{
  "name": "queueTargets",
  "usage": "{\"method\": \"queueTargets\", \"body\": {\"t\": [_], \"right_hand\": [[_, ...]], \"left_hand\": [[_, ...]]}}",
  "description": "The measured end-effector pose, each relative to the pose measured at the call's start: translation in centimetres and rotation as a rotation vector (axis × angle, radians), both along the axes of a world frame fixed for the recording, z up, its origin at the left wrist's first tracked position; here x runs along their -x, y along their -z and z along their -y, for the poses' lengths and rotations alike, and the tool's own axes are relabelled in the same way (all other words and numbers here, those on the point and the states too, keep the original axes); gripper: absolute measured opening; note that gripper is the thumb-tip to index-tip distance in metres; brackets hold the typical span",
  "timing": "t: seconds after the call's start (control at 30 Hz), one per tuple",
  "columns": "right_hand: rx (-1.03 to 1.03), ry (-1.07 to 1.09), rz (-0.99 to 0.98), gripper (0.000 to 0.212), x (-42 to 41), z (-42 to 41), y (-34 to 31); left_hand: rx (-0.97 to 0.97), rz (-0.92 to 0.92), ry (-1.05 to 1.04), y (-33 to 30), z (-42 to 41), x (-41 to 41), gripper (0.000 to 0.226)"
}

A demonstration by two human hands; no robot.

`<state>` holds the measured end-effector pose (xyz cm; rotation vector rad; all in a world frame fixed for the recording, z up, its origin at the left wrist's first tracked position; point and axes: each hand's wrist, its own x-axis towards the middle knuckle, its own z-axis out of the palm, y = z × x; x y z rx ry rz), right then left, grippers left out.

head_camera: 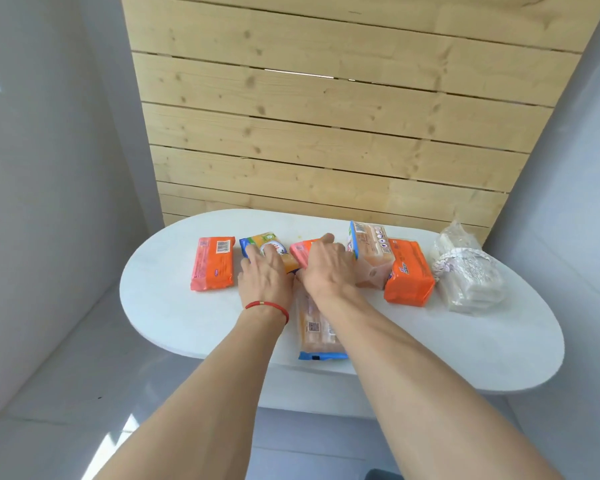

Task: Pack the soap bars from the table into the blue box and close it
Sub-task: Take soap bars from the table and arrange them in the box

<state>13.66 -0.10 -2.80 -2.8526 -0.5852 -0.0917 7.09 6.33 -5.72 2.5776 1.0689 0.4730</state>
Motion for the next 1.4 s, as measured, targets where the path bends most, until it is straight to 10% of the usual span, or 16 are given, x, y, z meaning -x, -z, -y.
{"method": "queueTargets", "body": {"t": [0.2, 0.33, 0.5, 0.8, 1.07, 1.4], "right_hand": [[-0.165, -0.068, 0.198, 0.062, 2.0, 4.1, -1.9], [-0.614, -0.05, -0.28, 0.073, 3.1, 9.8, -2.4], [-1.185, -0.269, -0.892, 0.04, 4.2, 21.0, -1.1], [-0.944, -0.054, -1.353, 0.048, 6.0, 38.4, 8.6], [-0.122, 0.102, -0.678, 0.022, 9.1, 37.8, 20.8], [0.053, -0.26, -0.04, 0.074, 11.0, 33.8, 29.6]], "left_hand": [[-0.121, 0.126, -0.195, -0.4, -4.0, 2.0, 0.028], [0.01, -0.05, -0.263, 1.7, -5.7, 4.2, 0.051], [0.109, 0.145, -0.229, -1.0, -5.0, 6.7, 0.06], [0.423, 0.512, 0.21, -2.4, 5.5, 16.5, 0.03], [0.936, -0.224, 0.171, 12.9, 23.6, 14.9, 0.043], [1.051, -0.138, -0.138, 18.8, 24.0, 16.8, 0.049]]}}
